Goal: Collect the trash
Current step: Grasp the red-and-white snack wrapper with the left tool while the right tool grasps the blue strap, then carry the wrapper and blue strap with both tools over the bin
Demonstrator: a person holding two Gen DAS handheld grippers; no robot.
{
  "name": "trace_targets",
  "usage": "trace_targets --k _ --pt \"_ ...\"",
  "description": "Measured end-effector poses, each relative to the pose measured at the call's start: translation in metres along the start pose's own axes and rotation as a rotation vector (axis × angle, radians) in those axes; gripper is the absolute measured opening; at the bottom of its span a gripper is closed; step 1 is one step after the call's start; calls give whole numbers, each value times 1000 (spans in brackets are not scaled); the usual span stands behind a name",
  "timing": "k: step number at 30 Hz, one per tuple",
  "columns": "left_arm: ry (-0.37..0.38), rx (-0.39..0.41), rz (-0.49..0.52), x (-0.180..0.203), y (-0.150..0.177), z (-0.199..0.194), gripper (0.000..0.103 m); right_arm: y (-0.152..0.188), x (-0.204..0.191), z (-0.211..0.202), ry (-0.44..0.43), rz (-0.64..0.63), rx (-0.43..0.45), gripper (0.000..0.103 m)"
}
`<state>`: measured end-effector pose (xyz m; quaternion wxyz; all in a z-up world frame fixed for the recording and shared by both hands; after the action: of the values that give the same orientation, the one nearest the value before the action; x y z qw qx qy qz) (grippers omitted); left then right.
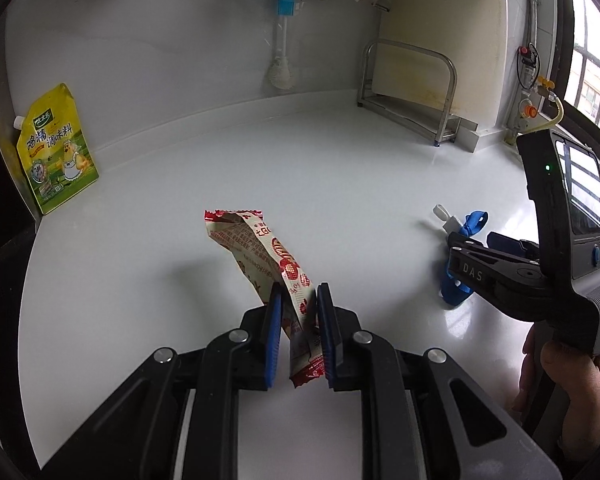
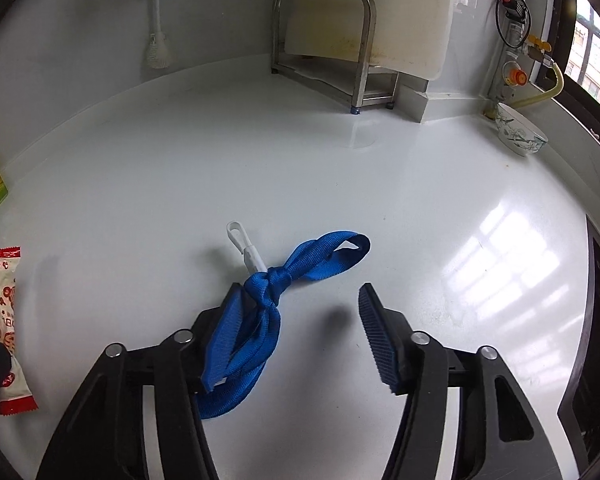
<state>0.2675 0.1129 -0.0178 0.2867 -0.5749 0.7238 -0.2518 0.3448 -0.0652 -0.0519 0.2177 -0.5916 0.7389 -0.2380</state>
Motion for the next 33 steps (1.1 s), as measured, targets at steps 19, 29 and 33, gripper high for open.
trace_targets --k 19,29,33 --pt "-24 48 21 13 12 -38 18 37 20 -74 -52 -12 75 12" --pt "8 89 75 55 27 -81 18 83 77 -131 -52 72 93 12" --pt "31 90 93 76 37 -94 18 102 99 -151 -41 94 97 12"
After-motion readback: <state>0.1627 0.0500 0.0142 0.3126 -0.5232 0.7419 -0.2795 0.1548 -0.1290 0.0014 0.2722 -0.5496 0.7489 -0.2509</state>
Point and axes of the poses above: each gripper's, at about its wrist camera, not at the fingertips, and z roughly the way its jaws point, x to its right, y to its underside, the point moved 3 cm from there along z, roughly the way its jaws point, and after that the axes turned 12 degrees about z, right-handed, at the moved point
